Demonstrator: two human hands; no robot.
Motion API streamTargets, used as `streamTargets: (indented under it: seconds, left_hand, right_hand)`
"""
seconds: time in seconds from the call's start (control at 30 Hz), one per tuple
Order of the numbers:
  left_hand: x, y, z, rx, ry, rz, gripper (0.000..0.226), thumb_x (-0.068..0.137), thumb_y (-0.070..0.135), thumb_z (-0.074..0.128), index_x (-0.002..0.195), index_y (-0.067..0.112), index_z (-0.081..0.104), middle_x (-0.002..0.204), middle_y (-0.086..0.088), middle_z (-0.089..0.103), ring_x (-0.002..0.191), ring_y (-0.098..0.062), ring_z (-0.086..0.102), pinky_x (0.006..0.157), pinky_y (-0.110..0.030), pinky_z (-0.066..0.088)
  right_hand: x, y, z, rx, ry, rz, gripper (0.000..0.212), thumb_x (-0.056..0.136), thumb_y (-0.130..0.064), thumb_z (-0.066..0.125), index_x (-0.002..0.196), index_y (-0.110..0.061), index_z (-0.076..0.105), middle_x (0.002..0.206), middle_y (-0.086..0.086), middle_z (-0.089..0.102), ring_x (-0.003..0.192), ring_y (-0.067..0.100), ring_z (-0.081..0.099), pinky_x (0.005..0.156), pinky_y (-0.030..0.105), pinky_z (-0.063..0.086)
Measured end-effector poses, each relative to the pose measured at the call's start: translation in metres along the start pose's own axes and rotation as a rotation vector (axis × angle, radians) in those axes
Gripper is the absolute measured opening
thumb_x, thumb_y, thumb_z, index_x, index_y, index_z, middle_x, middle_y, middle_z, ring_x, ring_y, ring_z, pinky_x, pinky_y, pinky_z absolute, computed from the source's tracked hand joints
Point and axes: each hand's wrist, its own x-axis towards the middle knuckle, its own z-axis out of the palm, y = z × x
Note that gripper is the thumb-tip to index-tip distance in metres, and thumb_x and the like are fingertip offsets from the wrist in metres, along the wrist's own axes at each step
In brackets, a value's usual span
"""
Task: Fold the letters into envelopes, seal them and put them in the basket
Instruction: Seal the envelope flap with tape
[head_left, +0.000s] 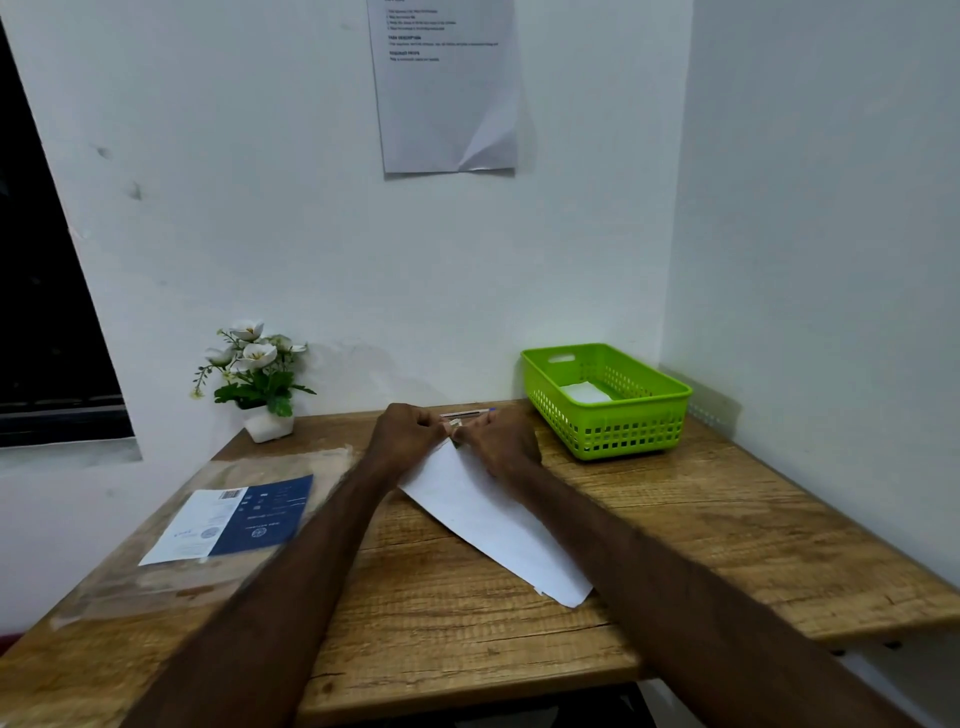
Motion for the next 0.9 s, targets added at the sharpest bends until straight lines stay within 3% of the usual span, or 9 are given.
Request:
streamTargets:
  seconds: [0.13, 0.23, 0.3, 0.37, 0.43, 0.57, 0.73, 0.8, 0.9]
  left_hand:
    - [0.001, -0.002, -0.002, 0.012, -0.004, 0.014, 0.013, 0.088, 0.021, 0.074, 0.081, 0.015, 0.082, 0.076, -0.004, 0.077, 0.067, -0.012, 0.065, 0.063, -0.029, 0.046]
    - [0.002, -0.003, -0.004, -0.007, -0.005, 0.011, 0.021, 0.089, 0.026, 0.074, 0.077, 0.011, 0.080, 0.073, -0.005, 0.076, 0.063, -0.013, 0.062, 0.061, -0.029, 0.043]
    - [0.003, -0.002, -0.006, -0.030, -0.005, 0.012, 0.031, 0.089, 0.030, 0.074, 0.072, 0.004, 0.075, 0.066, -0.007, 0.070, 0.059, -0.012, 0.055, 0.058, -0.029, 0.038]
    - [0.003, -0.002, -0.008, -0.059, -0.013, 0.026, 0.034, 0.090, 0.031, 0.073, 0.070, 0.003, 0.073, 0.065, -0.015, 0.067, 0.059, -0.012, 0.053, 0.059, -0.030, 0.037]
    - [0.002, -0.002, -0.010, -0.065, -0.014, 0.041, 0.033, 0.089, 0.035, 0.073, 0.075, 0.004, 0.076, 0.075, -0.021, 0.071, 0.061, -0.012, 0.054, 0.059, -0.030, 0.038]
    - [0.002, 0.001, -0.011, -0.032, -0.007, 0.062, 0.028, 0.089, 0.035, 0.073, 0.074, 0.011, 0.079, 0.075, -0.012, 0.074, 0.060, -0.010, 0.055, 0.059, -0.030, 0.040]
    - [0.006, 0.003, -0.012, 0.009, 0.025, 0.051, 0.023, 0.088, 0.035, 0.075, 0.076, 0.015, 0.080, 0.073, -0.003, 0.076, 0.065, -0.011, 0.061, 0.062, -0.030, 0.046]
    - [0.005, 0.003, -0.013, 0.020, 0.030, 0.062, 0.022, 0.088, 0.035, 0.075, 0.077, 0.017, 0.081, 0.071, 0.000, 0.075, 0.065, -0.010, 0.061, 0.062, -0.030, 0.045]
    - [0.002, 0.006, -0.016, -0.003, 0.037, 0.061, 0.019, 0.089, 0.034, 0.074, 0.077, 0.021, 0.082, 0.059, 0.012, 0.069, 0.054, 0.000, 0.054, 0.055, -0.024, 0.041]
  right_hand:
    - [-0.001, 0.002, -0.009, -0.038, 0.021, -0.010, 0.052, 0.045, -0.064, 0.077, 0.072, -0.023, 0.061, 0.075, -0.007, 0.068, 0.071, 0.021, 0.068, 0.060, 0.030, 0.049]
    - [-0.003, 0.002, -0.017, -0.065, -0.091, -0.089, 0.057, 0.058, -0.066, 0.074, 0.046, -0.018, 0.047, 0.048, -0.011, 0.046, 0.046, 0.014, 0.046, 0.051, 0.029, 0.035]
    - [-0.004, 0.003, -0.018, -0.033, -0.164, -0.125, 0.058, 0.061, -0.068, 0.069, 0.046, -0.019, 0.041, 0.048, -0.009, 0.039, 0.048, 0.013, 0.037, 0.054, 0.034, 0.030]
    - [-0.002, 0.003, -0.018, 0.016, -0.254, -0.159, 0.050, 0.065, -0.067, 0.068, 0.055, -0.021, 0.049, 0.059, -0.003, 0.044, 0.058, 0.015, 0.039, 0.058, 0.037, 0.031]
    - [-0.005, 0.000, -0.022, 0.053, -0.330, -0.159, 0.049, 0.072, -0.062, 0.070, 0.068, -0.014, 0.061, 0.067, 0.003, 0.051, 0.064, 0.017, 0.042, 0.058, 0.035, 0.034]
    - [-0.010, -0.001, -0.036, 0.137, -0.403, -0.153, 0.024, 0.088, -0.038, 0.073, 0.080, -0.017, 0.066, 0.069, 0.008, 0.053, 0.059, 0.018, 0.043, 0.049, 0.025, 0.032]
    - [-0.005, -0.004, -0.032, 0.103, -0.498, -0.088, 0.039, 0.080, -0.044, 0.072, 0.084, -0.005, 0.070, 0.078, 0.009, 0.058, 0.074, 0.022, 0.047, 0.063, 0.035, 0.038]
    - [-0.003, -0.005, -0.031, 0.085, -0.494, -0.094, 0.034, 0.080, -0.034, 0.069, 0.093, -0.002, 0.073, 0.080, 0.008, 0.061, 0.076, 0.021, 0.051, 0.068, 0.037, 0.038]
    - [-0.003, -0.005, -0.032, 0.137, -0.453, -0.059, 0.028, 0.077, -0.030, 0.071, 0.088, -0.004, 0.073, 0.079, 0.009, 0.062, 0.075, 0.022, 0.051, 0.066, 0.036, 0.037]
